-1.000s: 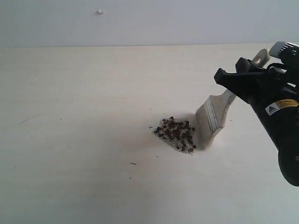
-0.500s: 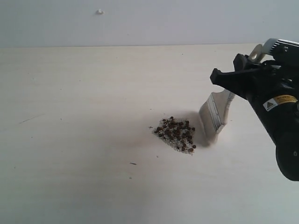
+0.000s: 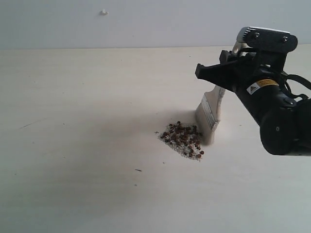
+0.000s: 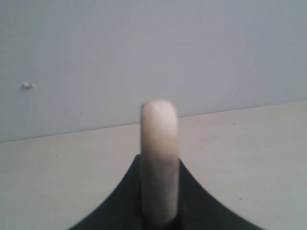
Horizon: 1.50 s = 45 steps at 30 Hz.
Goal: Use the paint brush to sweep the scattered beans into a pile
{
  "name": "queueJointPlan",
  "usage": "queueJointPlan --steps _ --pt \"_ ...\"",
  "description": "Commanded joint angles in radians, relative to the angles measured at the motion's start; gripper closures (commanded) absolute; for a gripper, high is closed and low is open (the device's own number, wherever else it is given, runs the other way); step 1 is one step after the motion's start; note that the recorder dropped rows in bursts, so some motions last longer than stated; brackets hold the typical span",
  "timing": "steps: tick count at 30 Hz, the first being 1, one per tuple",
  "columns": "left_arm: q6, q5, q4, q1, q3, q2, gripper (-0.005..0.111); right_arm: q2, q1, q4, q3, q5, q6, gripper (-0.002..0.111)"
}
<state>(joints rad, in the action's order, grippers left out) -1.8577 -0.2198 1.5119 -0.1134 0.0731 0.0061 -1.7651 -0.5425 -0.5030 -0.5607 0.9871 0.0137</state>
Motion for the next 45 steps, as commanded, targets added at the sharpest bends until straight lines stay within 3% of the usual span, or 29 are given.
queueJointPlan --steps 1,16,29,35,45 --pt "-0.003 -0.003 0.004 0.001 -0.005 -0.006 0.107 -0.022 -0.004 0.021 -0.022 -0.020 -0.004 0.108" --pt "-0.003 -0.003 0.004 0.001 -0.005 -0.006 0.107 -0.027 -0.004 0.027 -0.025 -0.023 -0.060 0.108" --pt "-0.003 -0.003 0.004 0.001 -0.005 -0.006 0.107 0.097 -0.004 0.001 -0.025 -0.080 0.090 0.108" --pt "-0.003 -0.003 0.004 0.001 -0.005 -0.006 0.107 0.103 -0.004 -0.106 -0.023 -0.136 0.194 0.108" --pt "-0.003 -0.003 0.004 0.001 -0.005 -0.006 0.107 0.007 -0.004 -0.002 -0.026 -0.166 0.024 0.108"
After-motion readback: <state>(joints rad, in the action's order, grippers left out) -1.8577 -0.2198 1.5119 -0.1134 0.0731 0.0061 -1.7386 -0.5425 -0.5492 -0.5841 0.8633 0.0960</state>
